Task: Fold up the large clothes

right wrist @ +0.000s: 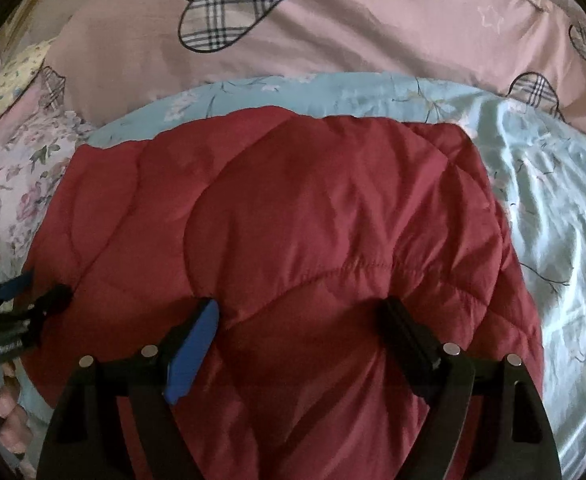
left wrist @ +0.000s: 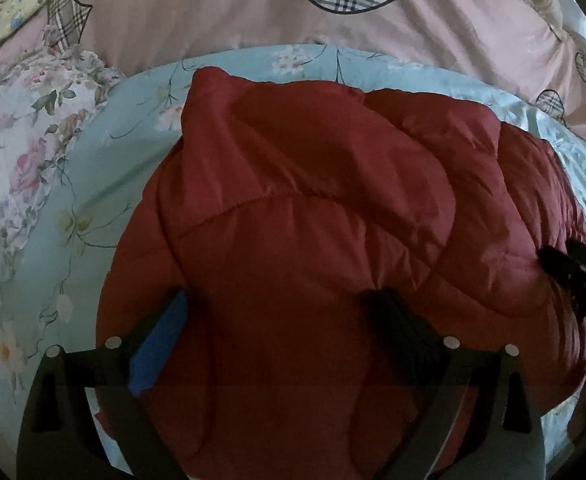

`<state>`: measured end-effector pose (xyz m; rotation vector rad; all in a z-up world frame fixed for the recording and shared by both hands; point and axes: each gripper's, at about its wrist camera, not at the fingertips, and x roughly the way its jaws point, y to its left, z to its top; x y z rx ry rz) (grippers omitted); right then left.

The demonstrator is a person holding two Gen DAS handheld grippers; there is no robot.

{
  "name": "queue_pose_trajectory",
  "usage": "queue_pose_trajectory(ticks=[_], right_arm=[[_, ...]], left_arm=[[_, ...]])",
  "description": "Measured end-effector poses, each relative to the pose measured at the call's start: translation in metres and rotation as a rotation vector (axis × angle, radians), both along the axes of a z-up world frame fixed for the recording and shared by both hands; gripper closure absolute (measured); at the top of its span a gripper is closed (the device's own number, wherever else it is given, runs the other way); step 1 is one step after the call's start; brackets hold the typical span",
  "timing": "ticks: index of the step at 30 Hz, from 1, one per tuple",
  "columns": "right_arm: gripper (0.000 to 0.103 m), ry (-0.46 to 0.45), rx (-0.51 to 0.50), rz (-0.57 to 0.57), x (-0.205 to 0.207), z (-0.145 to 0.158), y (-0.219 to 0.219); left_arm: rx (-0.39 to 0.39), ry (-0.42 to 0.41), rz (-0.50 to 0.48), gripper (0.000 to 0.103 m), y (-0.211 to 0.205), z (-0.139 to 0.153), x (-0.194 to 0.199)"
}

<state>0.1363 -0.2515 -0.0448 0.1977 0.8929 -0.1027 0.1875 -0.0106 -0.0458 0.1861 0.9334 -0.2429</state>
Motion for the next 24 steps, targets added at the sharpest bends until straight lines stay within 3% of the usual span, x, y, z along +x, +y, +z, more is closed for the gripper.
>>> queue_pose_trajectory(ticks=[14,21,24], right_arm=[[0.019,0.001,0.035,-0.003,0.014,-0.007,-0.010],[0.021,-0.076,0.042,-0.023,-0.027,0.021,-0.011],[0.021,-0.067,0.038,-0.021,-0.044,0.021,-0.012]], left_arm=[[0.008,-0.003,0.004,0.000,-0.001,-0.012,0.013],[0.010,0.000,0.002,0.000,-0.001,-0.013,0.014],[0.010,0.000,0.003,0.000,-0.001,-0.013,0.014]])
